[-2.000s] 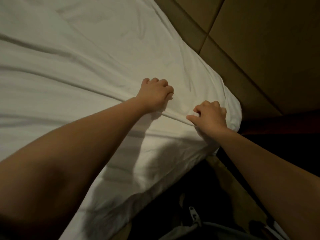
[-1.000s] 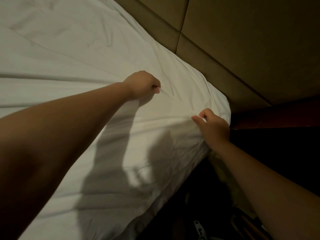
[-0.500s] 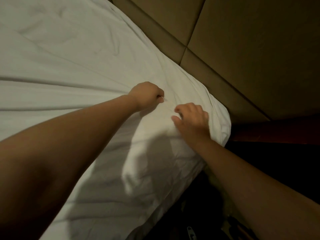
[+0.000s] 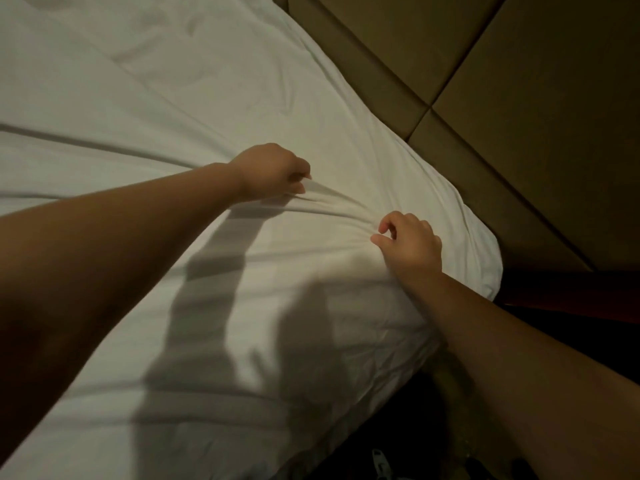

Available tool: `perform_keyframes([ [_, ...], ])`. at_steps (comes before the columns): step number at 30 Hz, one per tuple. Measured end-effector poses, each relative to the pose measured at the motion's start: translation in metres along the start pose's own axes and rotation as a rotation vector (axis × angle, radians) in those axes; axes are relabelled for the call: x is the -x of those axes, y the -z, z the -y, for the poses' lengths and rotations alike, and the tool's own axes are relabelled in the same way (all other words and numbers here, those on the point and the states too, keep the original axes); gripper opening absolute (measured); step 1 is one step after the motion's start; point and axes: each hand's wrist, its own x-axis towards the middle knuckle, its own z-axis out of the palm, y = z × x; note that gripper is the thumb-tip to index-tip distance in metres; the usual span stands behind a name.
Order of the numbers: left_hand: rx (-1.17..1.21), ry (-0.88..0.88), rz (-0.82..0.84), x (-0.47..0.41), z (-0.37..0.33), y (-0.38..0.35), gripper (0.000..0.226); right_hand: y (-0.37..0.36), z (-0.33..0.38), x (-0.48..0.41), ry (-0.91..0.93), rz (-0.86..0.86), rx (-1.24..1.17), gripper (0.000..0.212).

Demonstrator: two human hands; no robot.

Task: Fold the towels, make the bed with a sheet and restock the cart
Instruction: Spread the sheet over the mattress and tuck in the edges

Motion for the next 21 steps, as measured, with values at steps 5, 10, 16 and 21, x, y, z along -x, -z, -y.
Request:
perform_keyframes([
  [5, -0.02, -0.079, -0.048, 0.007, -0.001, -0.009, 0.03, -0.002, -0.002, 0.0, 0.017, -0.004, -0.001, 0.021],
  [10, 0.009, -0.019, -0.035, 0.001, -0.007, -0.006, 0.025, -0.003, -0.004, -0.001, 0.022, 0.0, 0.013, 0.021],
  [16, 0.113, 0.039, 0.168, -0.019, -0.011, 0.006, 0.002, -0.012, -0.008, 0.001, 0.126, -0.138, 0.006, 0.019],
  [21, 0.126, 0.033, 0.213, -0.015, -0.014, 0.01, 0.01, -0.013, -0.01, 0.001, 0.133, -0.175, 0.011, 0.019],
])
